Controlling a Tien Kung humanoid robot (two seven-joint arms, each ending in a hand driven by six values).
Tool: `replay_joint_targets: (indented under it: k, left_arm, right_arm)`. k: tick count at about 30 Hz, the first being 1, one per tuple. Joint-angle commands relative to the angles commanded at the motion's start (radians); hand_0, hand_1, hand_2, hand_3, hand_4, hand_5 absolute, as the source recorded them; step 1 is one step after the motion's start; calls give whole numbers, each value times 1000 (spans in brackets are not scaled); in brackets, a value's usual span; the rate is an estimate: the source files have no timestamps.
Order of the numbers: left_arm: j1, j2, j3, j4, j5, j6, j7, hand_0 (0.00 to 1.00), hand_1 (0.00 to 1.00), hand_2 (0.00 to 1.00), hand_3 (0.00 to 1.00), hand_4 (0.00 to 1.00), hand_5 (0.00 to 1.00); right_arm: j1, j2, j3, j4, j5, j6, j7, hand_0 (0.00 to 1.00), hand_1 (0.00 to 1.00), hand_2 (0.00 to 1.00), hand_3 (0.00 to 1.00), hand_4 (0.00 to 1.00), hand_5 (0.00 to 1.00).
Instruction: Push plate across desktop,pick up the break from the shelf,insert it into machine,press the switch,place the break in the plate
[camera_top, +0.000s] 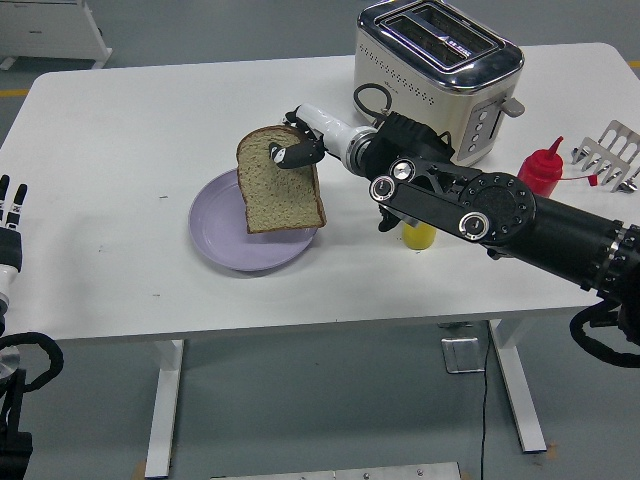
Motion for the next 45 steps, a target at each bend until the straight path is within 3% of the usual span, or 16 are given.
replay_joint_targets:
  k: [16, 29, 39, 45]
  left_arm:
    - [-2, 0, 0, 3, 0, 0, 0, 831, 896, 897, 788, 631, 998]
    - [-3, 1, 0, 4, 0, -1, -1, 830, 896, 897, 787, 630, 998]
    - [-3, 1, 1, 4, 0, -1, -1, 830, 896, 896, 788, 631, 998]
    - [-3, 1, 4, 4, 0, -1, -1, 830, 896, 896, 787, 631, 998]
  right_arm:
    - [8, 0, -38, 6, -21, -3, 26, 324, 416, 461, 507, 254, 155]
    - [25, 0, -46, 62, -19, 10, 43, 323, 415, 462, 507, 260, 155]
    - [30, 0, -81, 50, -49, 43, 181, 333, 420, 466, 509, 266, 162]
    - [28, 0, -103, 28, -65, 38, 241, 347, 428, 468, 511, 266, 163]
